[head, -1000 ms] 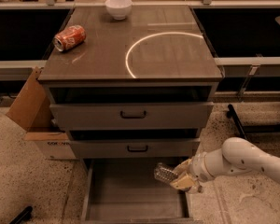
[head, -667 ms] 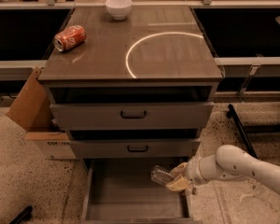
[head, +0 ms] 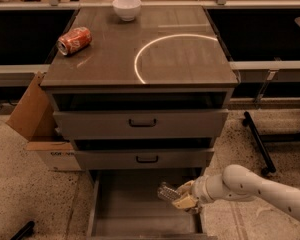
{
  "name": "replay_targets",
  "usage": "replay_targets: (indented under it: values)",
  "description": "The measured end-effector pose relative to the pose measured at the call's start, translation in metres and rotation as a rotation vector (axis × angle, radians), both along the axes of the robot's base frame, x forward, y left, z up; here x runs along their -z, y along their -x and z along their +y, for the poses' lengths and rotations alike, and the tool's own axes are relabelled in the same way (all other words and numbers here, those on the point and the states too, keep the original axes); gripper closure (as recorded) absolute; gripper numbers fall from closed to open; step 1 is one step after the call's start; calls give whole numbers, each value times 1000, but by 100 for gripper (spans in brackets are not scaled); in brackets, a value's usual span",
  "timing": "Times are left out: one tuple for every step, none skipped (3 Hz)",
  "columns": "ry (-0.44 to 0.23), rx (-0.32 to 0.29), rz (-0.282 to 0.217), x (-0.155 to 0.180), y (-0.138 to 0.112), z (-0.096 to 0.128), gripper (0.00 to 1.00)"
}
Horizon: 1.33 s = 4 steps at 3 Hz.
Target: Place water bottle into bottom drawer
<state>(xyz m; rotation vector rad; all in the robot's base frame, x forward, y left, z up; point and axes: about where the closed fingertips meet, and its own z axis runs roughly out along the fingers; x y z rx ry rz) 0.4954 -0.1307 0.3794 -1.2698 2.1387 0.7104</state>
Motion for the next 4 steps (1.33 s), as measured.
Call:
replay_targets:
  values:
    - [17,17,23,19,-1,4,100]
    - [45,42,53,59,-4,18,100]
    - [68,75,76,98,-12,33,100]
    - [58,106,92,130,-21,46,100]
